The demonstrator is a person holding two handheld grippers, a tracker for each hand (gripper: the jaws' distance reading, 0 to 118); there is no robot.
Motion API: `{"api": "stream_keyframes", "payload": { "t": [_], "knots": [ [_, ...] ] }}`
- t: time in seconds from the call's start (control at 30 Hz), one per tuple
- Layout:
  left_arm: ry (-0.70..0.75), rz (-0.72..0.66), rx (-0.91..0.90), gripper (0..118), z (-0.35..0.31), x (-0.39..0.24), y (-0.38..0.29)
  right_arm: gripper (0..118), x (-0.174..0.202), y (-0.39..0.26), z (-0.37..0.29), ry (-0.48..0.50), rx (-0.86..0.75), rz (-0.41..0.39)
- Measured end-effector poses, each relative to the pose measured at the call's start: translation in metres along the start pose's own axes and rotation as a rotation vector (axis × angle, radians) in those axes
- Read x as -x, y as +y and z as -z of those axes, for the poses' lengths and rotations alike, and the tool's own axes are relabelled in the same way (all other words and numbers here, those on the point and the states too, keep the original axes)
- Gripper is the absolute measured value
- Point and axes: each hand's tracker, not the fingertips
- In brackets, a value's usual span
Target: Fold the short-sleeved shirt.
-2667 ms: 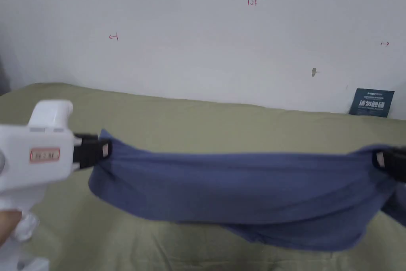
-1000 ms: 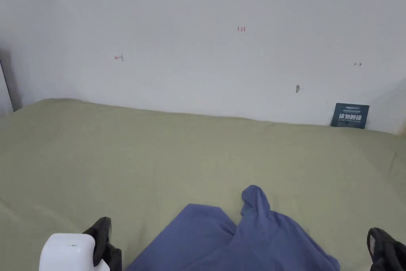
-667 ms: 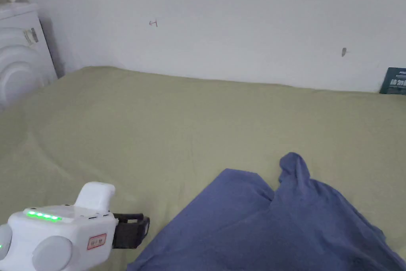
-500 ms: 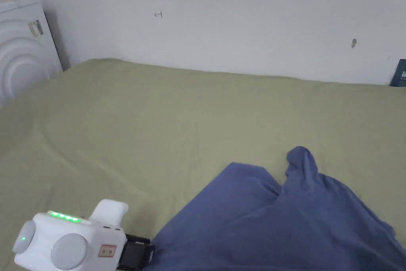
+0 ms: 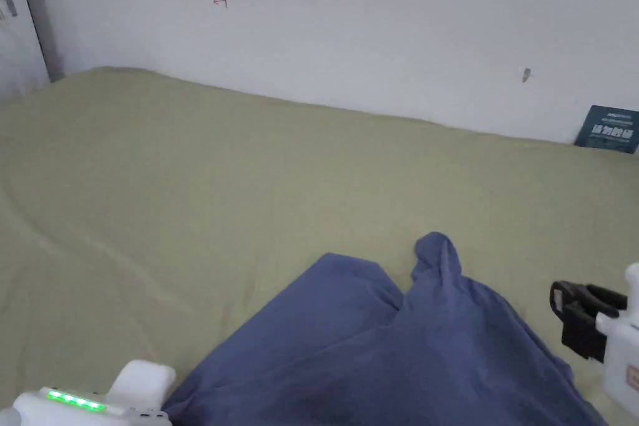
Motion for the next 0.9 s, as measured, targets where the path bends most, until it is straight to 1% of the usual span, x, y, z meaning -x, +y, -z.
{"api": "stream_keyframes", "payload": {
  "t": [0.03, 0.1, 0.13, 0.17, 0.2, 0.23, 0.27, 0.3, 0.37, 0.4, 0.5, 0.53, 0.57, 0.6, 0.63, 0.67, 0.7, 0.73, 0.77, 0.8, 0.87, 0.9],
  "knots": [
    [-0.008, -0.009, 0.0, 11, 0.0, 0.003, 0.0, 0, -0.007, 0.018, 0.026, 0.059, 0.042, -0.002],
    [-0.035, -0.045, 0.002, 11, 0.0, 0.008, -0.001, 0, -0.027, 0.055, 0.09, 0.185, 0.199, 0.006],
    [-0.04, -0.052, -0.002, 11, 0.002, 0.01, 0.0, 0, -0.032, 0.065, 0.119, 0.181, 0.251, -0.016],
    [-0.044, -0.06, -0.001, 11, 0.003, 0.011, -0.001, 2, -0.032, 0.076, 0.151, 0.199, 0.331, -0.061],
    [-0.046, -0.061, -0.003, 11, 0.002, 0.012, -0.001, 18, -0.037, 0.083, 0.182, 0.194, 0.417, -0.089],
    [-0.048, -0.062, -0.003, 11, 0.002, 0.012, -0.001, 54, -0.041, 0.084, 0.207, 0.181, 0.483, -0.112],
    [-0.05, -0.063, -0.001, 11, 0.002, 0.011, 0.0, 101, -0.043, 0.081, 0.236, 0.177, 0.603, -0.127],
    [-0.053, -0.068, -0.001, 11, 0.002, 0.012, 0.0, 109, -0.039, 0.073, 0.252, 0.168, 0.721, -0.116],
    [-0.06, -0.09, 0.001, 11, 0.003, 0.014, 0.0, 97, -0.041, 0.057, 0.279, 0.205, 0.776, -0.118],
    [-0.064, -0.096, 0.0, 11, 0.003, 0.015, -0.001, 97, -0.037, 0.047, 0.287, 0.211, 0.776, -0.135],
    [-0.08, -0.11, -0.003, 11, 0.004, 0.019, -0.002, 97, -0.03, 0.022, 0.305, 0.253, 0.854, -0.172],
    [-0.085, -0.115, -0.002, 11, 0.005, 0.02, -0.002, 97, -0.026, 0.016, 0.309, 0.246, 0.872, -0.203],
    [-0.089, -0.122, -0.002, 11, 0.005, 0.021, -0.002, 91, -0.024, 0.01, 0.307, 0.248, 0.869, -0.232],
    [-0.094, -0.129, -0.002, 11, 0.006, 0.022, -0.002, 71, -0.02, 0.006, 0.306, 0.255, 0.86, -0.245],
    [-0.097, -0.136, -0.002, 11, 0.006, 0.023, -0.003, 48, -0.016, 0.005, 0.305, 0.257, 0.854, -0.25],
    [-0.099, -0.141, -0.003, 11, 0.007, 0.021, -0.003, 42, -0.013, 0.004, 0.304, 0.269, 0.85, -0.248],
    [-0.101, -0.142, -0.002, 11, 0.007, 0.021, -0.003, 32, -0.015, 0.002, 0.301, 0.254, 0.828, -0.271],
    [-0.101, -0.141, -0.001, 11, 0.007, 0.022, -0.003, 1, -0.013, 0.002, 0.297, 0.259, 0.826, -0.272],
    [-0.101, -0.138, -0.001, 11, 0.007, 0.022, -0.003, 0, -0.013, 0.004, 0.294, 0.279, 0.819, -0.268],
    [-0.099, -0.136, -0.001, 11, 0.006, 0.02, -0.002, 0, -0.011, 0.005, 0.292, 0.296, 0.828, -0.241],
    [-0.096, -0.133, -0.004, 11, 0.005, 0.019, -0.002, 0, -0.016, 0.005, 0.287, 0.28, 0.822, -0.204],
    [-0.094, -0.135, -0.005, 11, 0.004, 0.019, -0.002, 0, -0.014, 0.007, 0.28, 0.276, 0.802, -0.213]
  ]
}}
